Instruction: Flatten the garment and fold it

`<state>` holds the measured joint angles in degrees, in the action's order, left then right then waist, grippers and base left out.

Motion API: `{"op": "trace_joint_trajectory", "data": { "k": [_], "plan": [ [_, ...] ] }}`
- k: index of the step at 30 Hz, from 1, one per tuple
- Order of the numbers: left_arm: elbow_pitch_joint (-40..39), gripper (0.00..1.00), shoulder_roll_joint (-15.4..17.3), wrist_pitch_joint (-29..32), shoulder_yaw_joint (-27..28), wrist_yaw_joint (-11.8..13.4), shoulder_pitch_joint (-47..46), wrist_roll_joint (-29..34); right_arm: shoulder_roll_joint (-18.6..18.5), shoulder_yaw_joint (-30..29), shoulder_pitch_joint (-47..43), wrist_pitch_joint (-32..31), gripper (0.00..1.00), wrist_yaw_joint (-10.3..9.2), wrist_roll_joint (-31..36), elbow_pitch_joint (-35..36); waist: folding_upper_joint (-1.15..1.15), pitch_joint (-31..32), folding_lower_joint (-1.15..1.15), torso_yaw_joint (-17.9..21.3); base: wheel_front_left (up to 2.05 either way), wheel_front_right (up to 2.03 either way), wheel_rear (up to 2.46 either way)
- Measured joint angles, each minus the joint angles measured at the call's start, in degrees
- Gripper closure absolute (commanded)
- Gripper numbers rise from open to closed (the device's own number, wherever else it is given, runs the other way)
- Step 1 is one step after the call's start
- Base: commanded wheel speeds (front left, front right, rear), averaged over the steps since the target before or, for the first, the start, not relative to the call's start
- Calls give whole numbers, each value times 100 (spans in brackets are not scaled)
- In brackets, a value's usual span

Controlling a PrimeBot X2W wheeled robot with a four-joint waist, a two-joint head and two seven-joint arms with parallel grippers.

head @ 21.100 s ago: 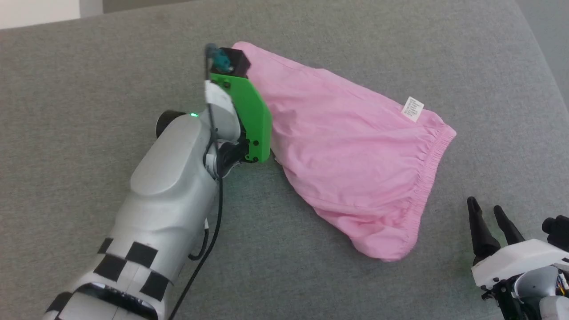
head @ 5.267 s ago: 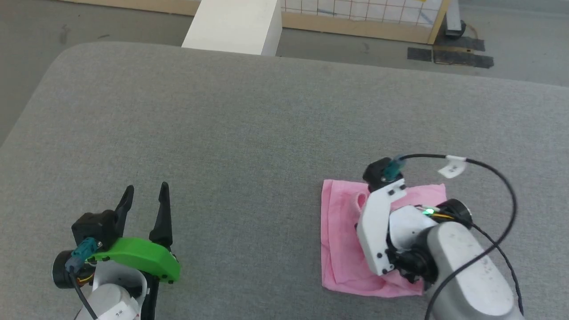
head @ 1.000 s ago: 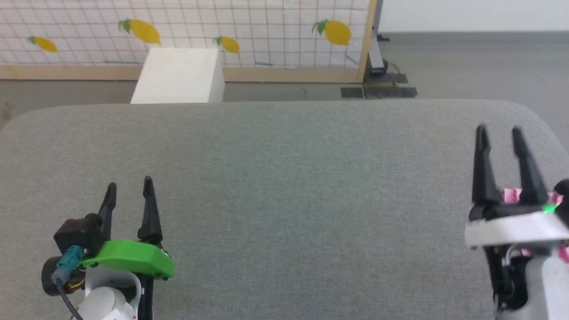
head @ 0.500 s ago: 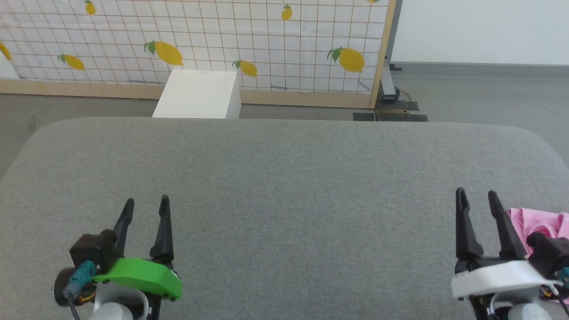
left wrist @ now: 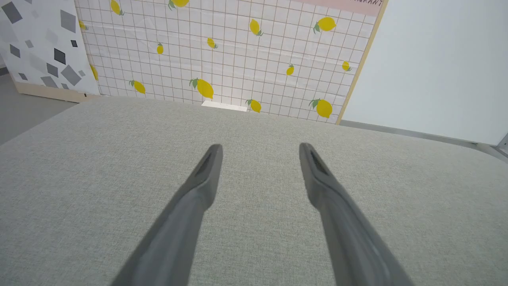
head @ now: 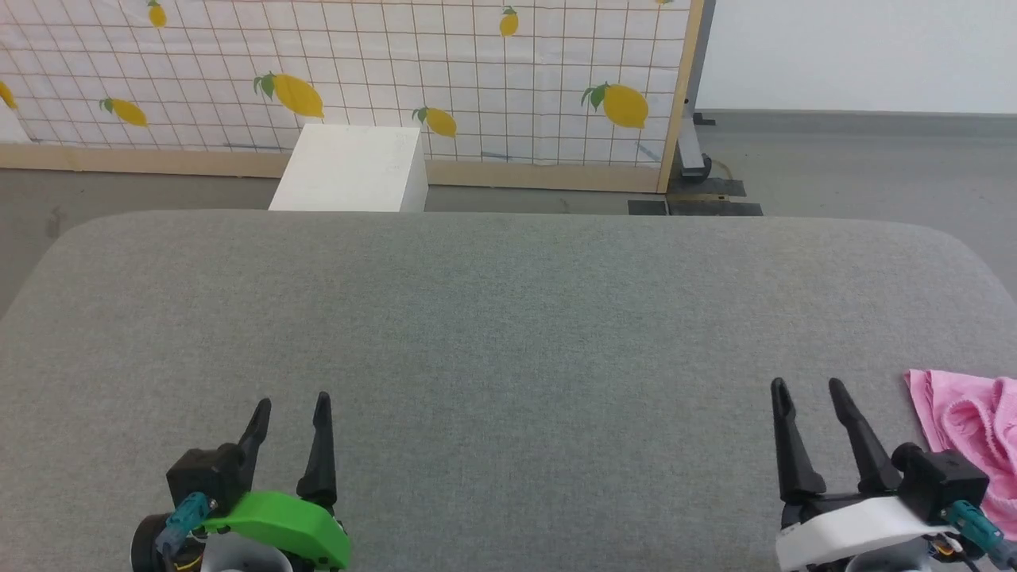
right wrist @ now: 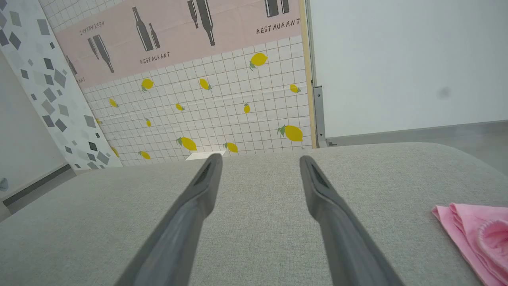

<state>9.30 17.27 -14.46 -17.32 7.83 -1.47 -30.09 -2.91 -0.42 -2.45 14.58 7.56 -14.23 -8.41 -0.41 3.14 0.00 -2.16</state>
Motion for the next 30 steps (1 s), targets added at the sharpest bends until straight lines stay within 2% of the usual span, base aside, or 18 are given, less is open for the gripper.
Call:
{"op": "trace_joint_trajectory", "data": {
  "k": [5, 6, 30],
  "plan": [
    [86, 0, -29, -1, 29, -66, 0, -15, 0, 45, 0, -1, 0, 0, -29, -52, 0, 12, 0, -1, 0, 0, 0],
    [104, 100, -30, 1, 33, -71, -1, -14, 0, 52, 1, -2, 100, 0, -29, -59, 0, 16, 0, -2, 0, 0, 0],
    [-26, 100, -211, 205, 240, -134, -2, 366, 0, 46, 3, -205, 100, 0, 121, 37, 0, -34, 0, 32, 0, 0, 0]
  ]
}}
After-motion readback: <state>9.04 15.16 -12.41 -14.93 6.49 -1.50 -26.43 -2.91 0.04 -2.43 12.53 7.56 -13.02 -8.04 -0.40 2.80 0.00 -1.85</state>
